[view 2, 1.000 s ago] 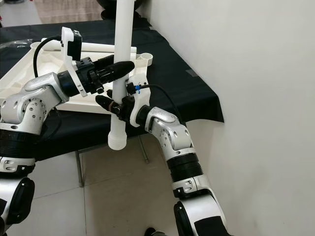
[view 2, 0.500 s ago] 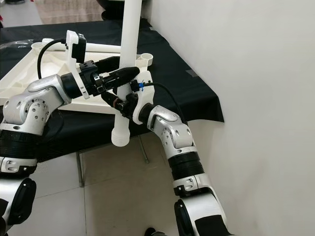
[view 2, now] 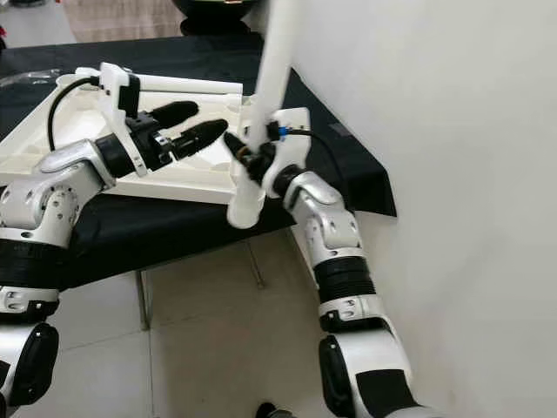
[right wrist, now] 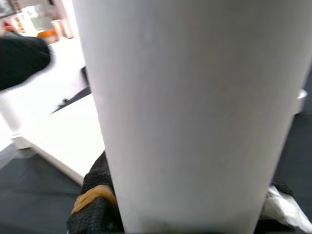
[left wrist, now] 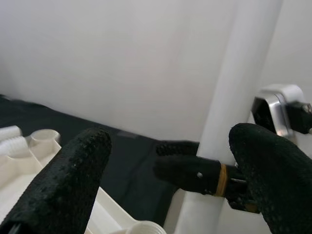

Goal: Building children table

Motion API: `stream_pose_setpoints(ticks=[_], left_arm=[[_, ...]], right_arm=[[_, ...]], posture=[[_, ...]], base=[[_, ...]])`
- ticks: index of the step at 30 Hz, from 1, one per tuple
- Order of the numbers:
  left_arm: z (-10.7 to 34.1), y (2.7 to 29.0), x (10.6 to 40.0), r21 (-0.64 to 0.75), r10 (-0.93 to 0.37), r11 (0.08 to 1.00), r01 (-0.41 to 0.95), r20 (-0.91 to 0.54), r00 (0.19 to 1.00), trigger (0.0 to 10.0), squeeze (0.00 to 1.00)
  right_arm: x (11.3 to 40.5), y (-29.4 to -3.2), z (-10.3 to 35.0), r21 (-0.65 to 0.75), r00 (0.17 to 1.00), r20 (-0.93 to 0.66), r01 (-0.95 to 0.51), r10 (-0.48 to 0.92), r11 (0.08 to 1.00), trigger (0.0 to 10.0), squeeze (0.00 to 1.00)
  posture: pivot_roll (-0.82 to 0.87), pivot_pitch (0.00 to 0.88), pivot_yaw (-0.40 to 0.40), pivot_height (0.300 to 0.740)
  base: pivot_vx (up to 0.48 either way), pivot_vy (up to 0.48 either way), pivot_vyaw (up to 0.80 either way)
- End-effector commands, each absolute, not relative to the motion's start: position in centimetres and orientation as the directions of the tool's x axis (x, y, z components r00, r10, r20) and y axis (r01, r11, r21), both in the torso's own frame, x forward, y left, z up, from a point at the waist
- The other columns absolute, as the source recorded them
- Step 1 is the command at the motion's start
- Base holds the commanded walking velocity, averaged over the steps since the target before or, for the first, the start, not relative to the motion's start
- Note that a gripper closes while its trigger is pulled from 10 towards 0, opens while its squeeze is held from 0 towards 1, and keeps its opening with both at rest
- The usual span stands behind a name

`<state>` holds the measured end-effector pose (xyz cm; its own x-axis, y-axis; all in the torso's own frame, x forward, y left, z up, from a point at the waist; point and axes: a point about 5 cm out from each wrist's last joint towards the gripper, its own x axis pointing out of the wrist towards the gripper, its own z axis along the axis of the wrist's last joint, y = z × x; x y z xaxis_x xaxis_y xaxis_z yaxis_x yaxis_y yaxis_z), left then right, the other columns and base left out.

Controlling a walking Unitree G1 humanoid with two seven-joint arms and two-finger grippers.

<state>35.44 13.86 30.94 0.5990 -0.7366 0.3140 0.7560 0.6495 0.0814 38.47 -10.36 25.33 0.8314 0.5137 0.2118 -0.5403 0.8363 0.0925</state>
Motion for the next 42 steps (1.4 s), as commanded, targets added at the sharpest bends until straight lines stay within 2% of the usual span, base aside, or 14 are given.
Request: stream_pose_setpoints(ticks=[1, 3, 4, 5, 6, 13, 16, 19, 25, 37, 42], left_arm=[[30.5, 14.1, 35.1, 0.077, -0.677, 0.710, 0.700, 0.349, 0.649, 10.0, 0.00], [30.3, 14.3, 35.0, 0.051, -0.636, 0.742, 0.669, 0.371, 0.677, 10.0, 0.00], [29.7, 14.5, 34.7, 0.041, -0.582, 0.786, 0.616, 0.382, 0.718, 10.0, 0.00], [29.7, 14.5, 34.7, 0.041, -0.582, 0.786, 0.616, 0.382, 0.718, 10.0, 0.00], [29.2, 14.6, 34.4, 0.016, -0.534, 0.818, 0.575, 0.396, 0.747, 10.0, 0.00], [25.1, 14.1, 31.1, -0.005, -0.371, 0.918, 0.398, 0.350, 0.860, 10.0, 0.00], [24.5, 13.9, 30.5, 0.006, -0.366, 0.922, 0.387, 0.338, 0.867, 10.0, 0.00], [23.4, 13.3, 29.6, -0.039, -0.334, 0.931, 0.363, 0.312, 0.890, 10.0, 0.00], [21.8, 11.9, 27.8, -0.012, -0.304, 0.948, 0.319, 0.268, 0.914, 10.0, 0.00], [21.8, 11.9, 27.0, -0.026, -0.226, 0.970, 0.241, 0.261, 0.939, 10.0, 0.00], [22.1, 12.1, 27.3, -0.022, -0.192, 0.978, 0.205, 0.262, 0.946, 10.0, 0.00]], right_arm=[[38.7, -11.7, 26.9, 0.055, 0.859, 0.303, -0.448, 0.413, 0.892, 0.0, 0.00], [38.7, -12.3, 27.3, 0.050, 0.869, 0.324, -0.412, 0.375, 0.910, 0.0, 0.00], [38.6, -12.8, 27.5, 0.034, 0.878, 0.338, -0.372, 0.339, 0.928, 7.8, 0.00], [38.6, -12.8, 27.5, 0.034, 0.878, 0.338, -0.372, 0.339, 0.928, 7.8, 0.00], [38.4, -13.2, 27.6, 0.023, 0.881, 0.349, -0.348, 0.318, 0.937, 10.0, 0.00], [35.5, -13.6, 28.0, -0.028, 0.851, 0.434, -0.316, 0.296, 0.948, 10.0, 0.00], [35.1, -13.6, 28.1, -0.026, 0.849, 0.442, -0.309, 0.288, 0.951, 10.0, 0.00], [34.2, -13.3, 27.9, -0.018, 0.845, 0.451, -0.314, 0.288, 0.949, 10.0, 0.00], [33.6, -13.6, 26.8, -0.002, 0.871, 0.428, -0.267, 0.242, 0.964, 10.0, 0.00], [32.8, -13.7, 26.3, 0.002, 0.895, 0.391, -0.235, 0.216, 0.972, 10.0, 0.00], [33.0, -13.8, 26.5, 0.008, 0.901, 0.386, -0.217, 0.198, 0.976, 10.0, 0.00]], posture=[[0.07, 0.136, -0.068, 0.740], [0.07, 0.135, -0.067, 0.740], [0.07, 0.131, -0.068, 0.740], [0.07, 0.131, -0.068, 0.740], [0.07, 0.126, -0.070, 0.740], [0.07, 0.107, -0.078, 0.740], [0.07, 0.104, -0.076, 0.740], [0.06, 0.100, -0.079, 0.740], [0.06, 0.090, -0.086, 0.740], [0.07, 0.074, -0.099, 0.740], [0.06, 0.096, -0.103, 0.740]], base=[[0.000, 0.000, 0.00], [0.000, 0.000, 0.00], [0.000, 0.000, 0.00], [0.000, 0.000, 0.00], [0.000, 0.000, 0.00], [0.000, 0.000, 0.00], [0.000, 0.000, 0.00], [0.000, 0.000, 0.00], [0.000, 0.000, 0.00], [0.000, 0.000, 0.73], [0.000, 0.000, 0.56]])
